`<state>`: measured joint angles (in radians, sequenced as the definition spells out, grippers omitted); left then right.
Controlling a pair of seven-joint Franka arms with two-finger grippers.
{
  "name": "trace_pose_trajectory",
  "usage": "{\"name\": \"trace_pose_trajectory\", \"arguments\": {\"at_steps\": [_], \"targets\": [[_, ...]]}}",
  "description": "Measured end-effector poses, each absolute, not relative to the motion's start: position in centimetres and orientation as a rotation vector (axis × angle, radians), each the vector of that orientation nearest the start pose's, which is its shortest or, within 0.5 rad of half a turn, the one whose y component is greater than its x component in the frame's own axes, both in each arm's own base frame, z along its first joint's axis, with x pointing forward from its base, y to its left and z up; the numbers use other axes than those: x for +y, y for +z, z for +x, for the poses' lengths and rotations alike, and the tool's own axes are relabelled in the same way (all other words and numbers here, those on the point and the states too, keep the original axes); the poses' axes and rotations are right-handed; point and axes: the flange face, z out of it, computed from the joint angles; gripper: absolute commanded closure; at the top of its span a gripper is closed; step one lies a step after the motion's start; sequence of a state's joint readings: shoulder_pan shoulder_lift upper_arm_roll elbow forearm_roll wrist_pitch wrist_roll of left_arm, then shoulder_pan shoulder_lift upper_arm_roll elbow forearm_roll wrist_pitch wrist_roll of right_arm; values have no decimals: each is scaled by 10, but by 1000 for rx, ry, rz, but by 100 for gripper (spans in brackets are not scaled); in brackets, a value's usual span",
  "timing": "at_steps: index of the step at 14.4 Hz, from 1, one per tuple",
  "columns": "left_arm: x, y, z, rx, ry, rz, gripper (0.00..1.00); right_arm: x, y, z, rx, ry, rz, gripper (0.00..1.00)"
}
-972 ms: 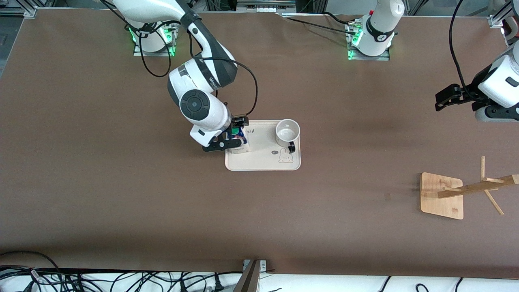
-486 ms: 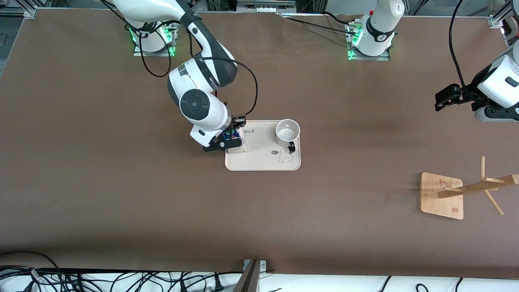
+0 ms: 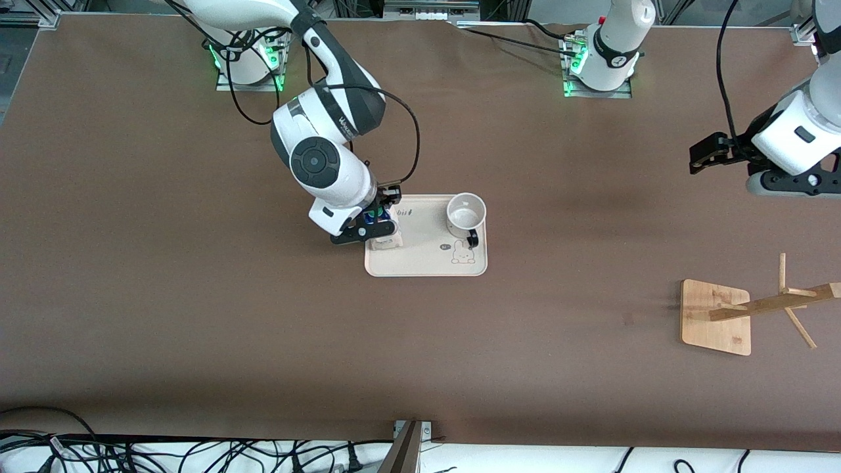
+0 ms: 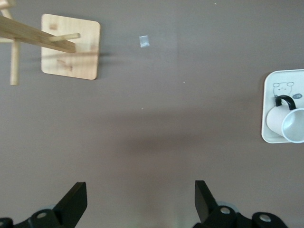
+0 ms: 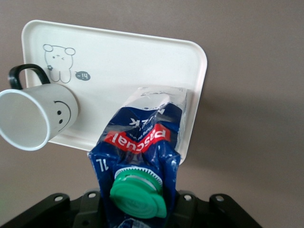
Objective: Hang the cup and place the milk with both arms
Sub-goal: 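Lift the carton with the right gripper while the left gripper grasps the mug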
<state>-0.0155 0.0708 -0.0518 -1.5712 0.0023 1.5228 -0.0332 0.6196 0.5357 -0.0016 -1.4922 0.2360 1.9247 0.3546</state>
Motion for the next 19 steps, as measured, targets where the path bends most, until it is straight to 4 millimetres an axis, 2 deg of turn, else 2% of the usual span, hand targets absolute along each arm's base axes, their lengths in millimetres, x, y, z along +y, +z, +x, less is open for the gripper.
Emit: {"name": "trace_pose_trajectory", "arguments": {"at_steps": [2, 4, 6, 8, 10, 12, 14, 16, 19], "targets": [[-43, 570, 571, 55, 224, -3180, 0, 412, 376, 549, -267, 297, -2971, 65], [-51, 561, 576, 21, 254, -3243, 0, 404, 410, 546, -274, 294, -2972, 65], [-59, 554, 581, -95, 272, -3292, 0, 375, 450, 556, -228, 271, -2993, 65], [-79, 546, 586, -219, 272, -3291, 0, 327, 489, 574, -177, 259, -3016, 65], [-123, 529, 593, -357, 264, -3270, 0, 279, 516, 590, -112, 245, -3038, 65], [-173, 499, 602, -493, 254, -3247, 0, 240, 529, 605, -37, 213, -3056, 65], [-223, 463, 607, -585, 244, -3229, 0, 206, 531, 616, -15, 198, -3074, 65], [-280, 427, 600, -660, 240, -3198, 0, 169, 527, 623, 9, 247, -3099, 65], [-340, 380, 584, -648, 237, -3159, 0, 96, 510, 635, 14, 341, -3102, 65]]}}
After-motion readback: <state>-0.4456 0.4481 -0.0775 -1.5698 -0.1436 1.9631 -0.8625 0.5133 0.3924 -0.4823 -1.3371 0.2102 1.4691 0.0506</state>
